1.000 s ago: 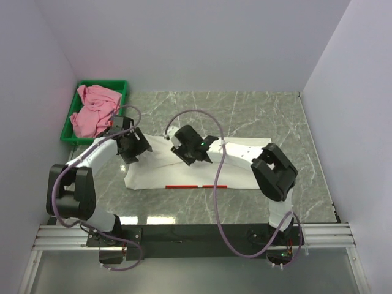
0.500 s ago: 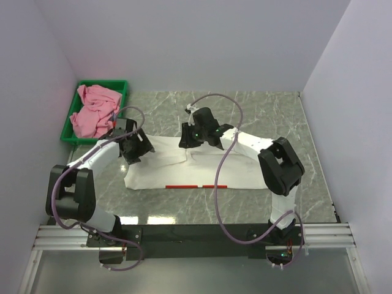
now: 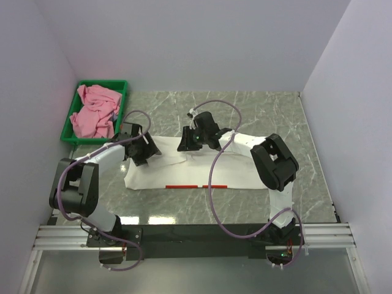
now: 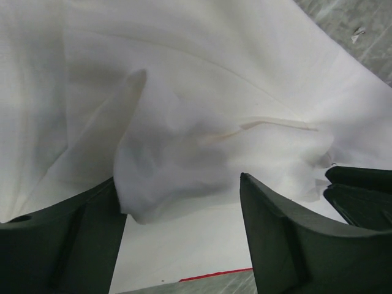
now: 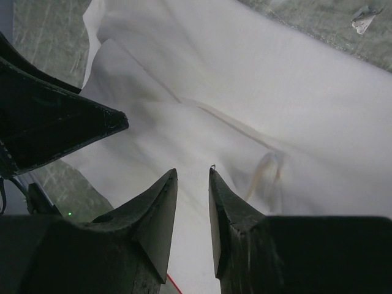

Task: Fold and stack the t-shirts
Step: Fold the tshirt

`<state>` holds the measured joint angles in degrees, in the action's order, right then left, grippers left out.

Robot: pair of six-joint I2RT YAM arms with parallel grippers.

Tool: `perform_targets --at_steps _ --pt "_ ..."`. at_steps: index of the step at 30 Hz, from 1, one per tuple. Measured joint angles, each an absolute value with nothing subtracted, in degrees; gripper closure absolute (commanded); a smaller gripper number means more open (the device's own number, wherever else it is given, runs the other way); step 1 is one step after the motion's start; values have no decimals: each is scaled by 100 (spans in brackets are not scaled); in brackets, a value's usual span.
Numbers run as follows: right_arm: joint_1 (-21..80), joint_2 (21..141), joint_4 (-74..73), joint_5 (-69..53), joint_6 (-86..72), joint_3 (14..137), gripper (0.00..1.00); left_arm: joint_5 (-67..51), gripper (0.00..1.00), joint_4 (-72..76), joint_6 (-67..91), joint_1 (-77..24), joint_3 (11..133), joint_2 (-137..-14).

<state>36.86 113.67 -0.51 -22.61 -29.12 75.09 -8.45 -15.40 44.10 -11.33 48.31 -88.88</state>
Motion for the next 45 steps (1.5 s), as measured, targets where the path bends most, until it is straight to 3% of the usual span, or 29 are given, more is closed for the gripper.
perform_targets --at_steps 7,20,27,37,45 --pt "3669 11365 91 -2316 -2915 7373 66 -952 38 -1542 4674 -1223 4766 -8523" --pt "3636 11330 113 -2357 -2895 7275 66 -351 37 -2604 5179 -1284 4372 -7129" --pt "3634 11330 137 -2521 -2947 7328 67 -237 43 -2613 5046 -1284 4650 -7566" --pt "3354 11727 607 -2770 -3597 7588 70 -204 60 -1822 5148 -1264 5133 -9026" --pt "2971 12169 556 -2689 -3881 7454 71 -235 63 -1511 5470 -932 5137 -9474"
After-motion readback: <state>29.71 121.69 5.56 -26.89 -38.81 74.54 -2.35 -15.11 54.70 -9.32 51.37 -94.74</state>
